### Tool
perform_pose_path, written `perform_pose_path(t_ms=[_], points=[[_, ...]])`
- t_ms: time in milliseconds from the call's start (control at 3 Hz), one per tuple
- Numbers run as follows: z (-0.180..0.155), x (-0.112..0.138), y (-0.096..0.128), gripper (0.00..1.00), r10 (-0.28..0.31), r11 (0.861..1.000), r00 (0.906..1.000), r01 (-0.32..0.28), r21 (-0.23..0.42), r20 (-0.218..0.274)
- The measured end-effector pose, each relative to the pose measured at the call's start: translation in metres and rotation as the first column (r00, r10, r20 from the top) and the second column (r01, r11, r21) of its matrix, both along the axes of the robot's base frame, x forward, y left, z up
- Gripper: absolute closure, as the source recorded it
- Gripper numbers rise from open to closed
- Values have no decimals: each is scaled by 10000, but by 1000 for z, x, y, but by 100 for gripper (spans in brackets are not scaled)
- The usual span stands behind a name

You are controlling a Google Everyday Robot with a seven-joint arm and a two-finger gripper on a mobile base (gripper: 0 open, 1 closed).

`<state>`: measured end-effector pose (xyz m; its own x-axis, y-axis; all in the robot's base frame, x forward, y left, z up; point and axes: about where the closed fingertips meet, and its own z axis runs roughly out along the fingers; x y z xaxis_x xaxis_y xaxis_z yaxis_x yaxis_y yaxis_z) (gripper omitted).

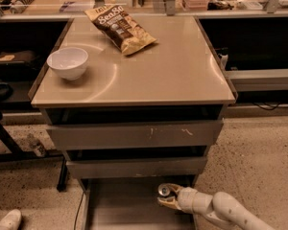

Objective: Place redbull can into bottom drawer

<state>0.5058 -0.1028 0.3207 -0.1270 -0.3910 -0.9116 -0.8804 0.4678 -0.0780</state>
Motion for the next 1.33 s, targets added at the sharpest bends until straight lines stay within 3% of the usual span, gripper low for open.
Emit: perform_pose_path(t_ms=[333,667,1333], points=[[-30,6,28,100,407,9990,9982,-414,145,432],[-64,13,44,100,683,9975,9958,-671,-211,602],[-117,18,50,100,599,9935,9966,-541,-1003,559]])
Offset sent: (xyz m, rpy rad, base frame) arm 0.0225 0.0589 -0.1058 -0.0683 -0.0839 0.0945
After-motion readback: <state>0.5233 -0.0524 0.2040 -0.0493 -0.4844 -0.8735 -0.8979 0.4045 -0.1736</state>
